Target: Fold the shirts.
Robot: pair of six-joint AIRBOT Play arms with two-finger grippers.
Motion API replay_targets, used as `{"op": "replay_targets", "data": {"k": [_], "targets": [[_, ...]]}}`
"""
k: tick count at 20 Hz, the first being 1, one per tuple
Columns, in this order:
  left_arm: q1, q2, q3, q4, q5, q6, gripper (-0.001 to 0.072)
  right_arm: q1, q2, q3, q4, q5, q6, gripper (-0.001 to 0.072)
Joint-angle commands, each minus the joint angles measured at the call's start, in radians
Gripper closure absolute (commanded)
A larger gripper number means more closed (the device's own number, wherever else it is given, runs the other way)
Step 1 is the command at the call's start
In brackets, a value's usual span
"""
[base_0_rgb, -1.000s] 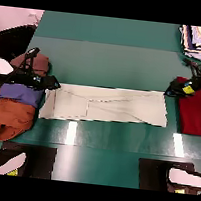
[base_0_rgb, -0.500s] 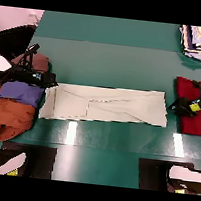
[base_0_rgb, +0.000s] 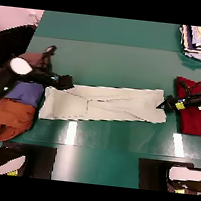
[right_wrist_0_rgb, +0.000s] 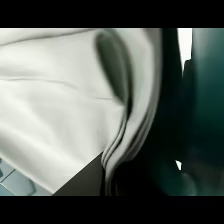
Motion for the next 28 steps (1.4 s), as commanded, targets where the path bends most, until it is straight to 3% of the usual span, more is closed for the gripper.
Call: {"op": "replay_targets", "data": {"k": [1, 5, 9, 19, 23, 28], "targets": [[-0.139, -0.138, 0.061, -0.005, 0.046, -0.016, 0.0684, 0.052, 0.084, 0.053, 0.023, 0.009, -0.015, 0.0696], [-0.279, -0.345, 0.212, -0.029, 0.045, -0.015, 0.0684, 0.137, 0.240, 0.188, 0.027, 0.064, 0.085, 0.0697], [-0.358, -0.493, 0.355, -0.030, 0.037, -0.018, 0.0684, 0.248, 0.299, 0.344, 0.143, 0.068, 0.140, 0.0697], [-0.372, -0.554, 0.382, -0.019, 0.029, -0.014, 0.0684, 0.468, 0.293, 0.436, 0.274, 0.003, 0.164, 0.0696], [-0.290, -0.491, 0.439, 0.001, -0.034, -0.014, 0.0684, 0.545, 0.293, 0.436, 0.311, -0.047, 0.119, 0.0697], [-0.038, -0.214, 0.439, 0.162, -0.092, -0.014, 0.0683, 0.713, 0.245, 0.436, 0.313, -0.127, 0.095, 0.0696]]}}
